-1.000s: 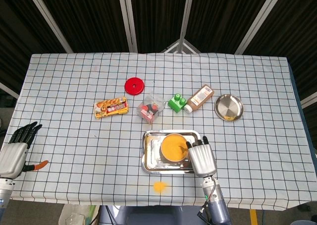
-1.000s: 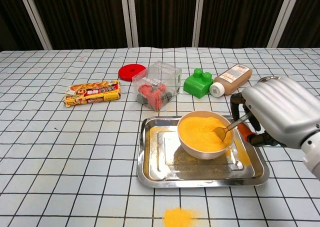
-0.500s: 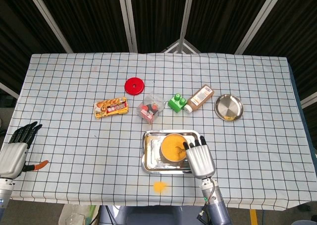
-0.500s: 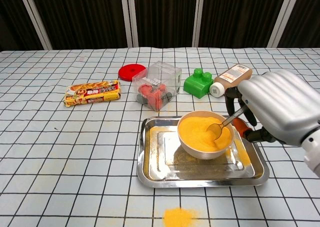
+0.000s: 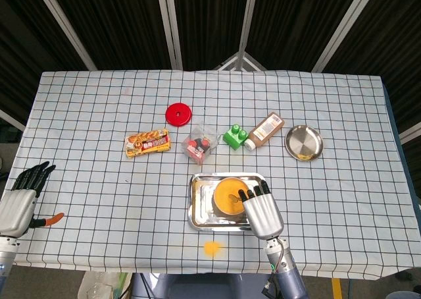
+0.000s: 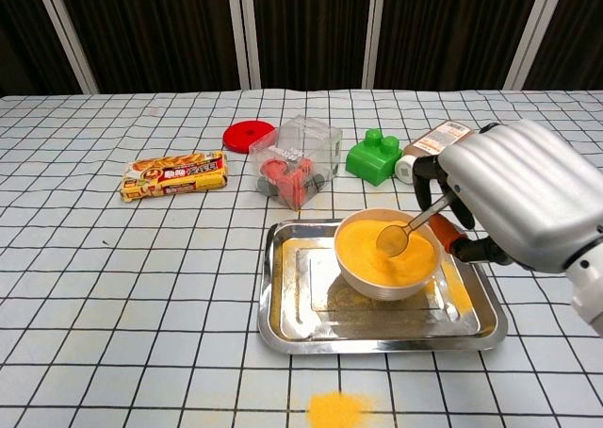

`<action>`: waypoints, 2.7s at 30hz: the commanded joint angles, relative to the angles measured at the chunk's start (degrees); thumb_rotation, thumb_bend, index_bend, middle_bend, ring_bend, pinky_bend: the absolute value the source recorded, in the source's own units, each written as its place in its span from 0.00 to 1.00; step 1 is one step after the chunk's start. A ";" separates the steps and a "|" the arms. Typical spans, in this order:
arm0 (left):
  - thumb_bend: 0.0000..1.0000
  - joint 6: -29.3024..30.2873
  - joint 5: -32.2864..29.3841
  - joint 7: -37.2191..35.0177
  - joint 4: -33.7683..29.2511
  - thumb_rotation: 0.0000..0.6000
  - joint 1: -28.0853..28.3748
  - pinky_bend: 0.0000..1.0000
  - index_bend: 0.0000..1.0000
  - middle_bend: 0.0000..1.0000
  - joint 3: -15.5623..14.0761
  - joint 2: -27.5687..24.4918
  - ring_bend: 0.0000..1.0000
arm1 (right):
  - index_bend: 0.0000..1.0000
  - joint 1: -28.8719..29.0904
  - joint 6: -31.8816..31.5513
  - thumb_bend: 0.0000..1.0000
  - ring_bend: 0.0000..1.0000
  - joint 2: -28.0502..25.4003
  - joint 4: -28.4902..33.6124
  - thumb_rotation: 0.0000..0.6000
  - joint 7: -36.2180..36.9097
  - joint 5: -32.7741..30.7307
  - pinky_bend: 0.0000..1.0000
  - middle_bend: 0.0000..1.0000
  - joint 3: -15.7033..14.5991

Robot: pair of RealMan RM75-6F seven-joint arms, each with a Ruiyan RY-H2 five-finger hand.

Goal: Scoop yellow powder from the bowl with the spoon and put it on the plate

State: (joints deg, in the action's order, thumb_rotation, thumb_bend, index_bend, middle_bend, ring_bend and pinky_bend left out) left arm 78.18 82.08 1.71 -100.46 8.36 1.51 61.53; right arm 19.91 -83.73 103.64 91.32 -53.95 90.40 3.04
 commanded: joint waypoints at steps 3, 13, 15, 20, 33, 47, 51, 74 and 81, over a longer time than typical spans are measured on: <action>0.00 0.02 0.05 0.07 0.01 1.00 -0.02 0.00 0.00 0.00 -0.04 0.01 0.00 | 0.97 0.36 0.19 0.71 0.56 -0.46 -2.54 1.00 -0.23 2.50 0.37 0.71 -0.75; 0.00 -0.17 -0.09 0.19 -0.07 1.00 0.06 0.00 0.00 0.00 -0.03 0.01 0.00 | 0.97 -0.34 1.09 0.71 0.56 -0.07 -0.75 1.00 0.18 1.45 0.37 0.71 -0.31; 0.00 -0.07 -0.06 0.16 -0.09 1.00 0.01 0.00 0.00 0.00 -0.04 0.00 0.00 | 0.97 -0.54 1.47 0.71 0.56 0.11 -0.91 1.00 -0.09 1.16 0.37 0.71 -0.52; 0.00 -0.11 -0.13 0.17 -0.09 1.00 0.01 0.00 0.00 0.00 -0.05 0.00 0.00 | 0.97 -0.74 1.86 0.71 0.56 0.56 -1.49 1.00 -0.21 1.22 0.37 0.71 -0.63; 0.00 -0.35 -0.49 0.31 -0.19 1.00 0.05 0.00 0.00 0.00 -0.03 -0.04 0.00 | 0.97 -0.28 1.96 0.71 0.56 0.35 -7.01 1.00 -0.19 1.13 0.37 0.71 1.79; 0.00 -0.41 -0.39 0.43 -0.34 1.00 0.08 0.00 0.00 0.00 -0.11 -0.04 0.00 | 0.97 -0.95 0.80 0.71 0.56 -0.80 -4.05 1.00 2.10 1.41 0.37 0.71 1.91; 0.00 -0.24 -0.23 0.36 -0.36 1.00 0.00 0.00 0.00 0.00 -0.15 -0.06 0.00 | 0.97 -1.21 1.04 0.71 0.56 -0.36 -2.43 1.00 1.59 2.20 0.36 0.71 0.63; 0.00 -0.49 -0.72 0.35 -0.29 1.00 0.11 0.00 0.00 0.00 0.04 -0.07 0.00 | 0.97 -1.71 1.15 0.71 0.56 0.19 -9.39 1.00 2.91 0.68 0.37 0.71 2.51; 0.00 -0.62 -0.74 0.43 -0.34 1.00 0.14 0.00 0.00 0.00 -0.04 -0.12 0.00 | 0.97 -1.78 0.42 0.71 0.56 -0.87 -7.63 1.00 4.28 1.22 0.37 0.71 2.71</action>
State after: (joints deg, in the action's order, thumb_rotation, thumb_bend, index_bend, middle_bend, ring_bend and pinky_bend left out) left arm 77.57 81.34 2.14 -100.81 8.49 1.48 61.41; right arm 18.14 -83.12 103.04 83.04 -50.01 91.35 5.80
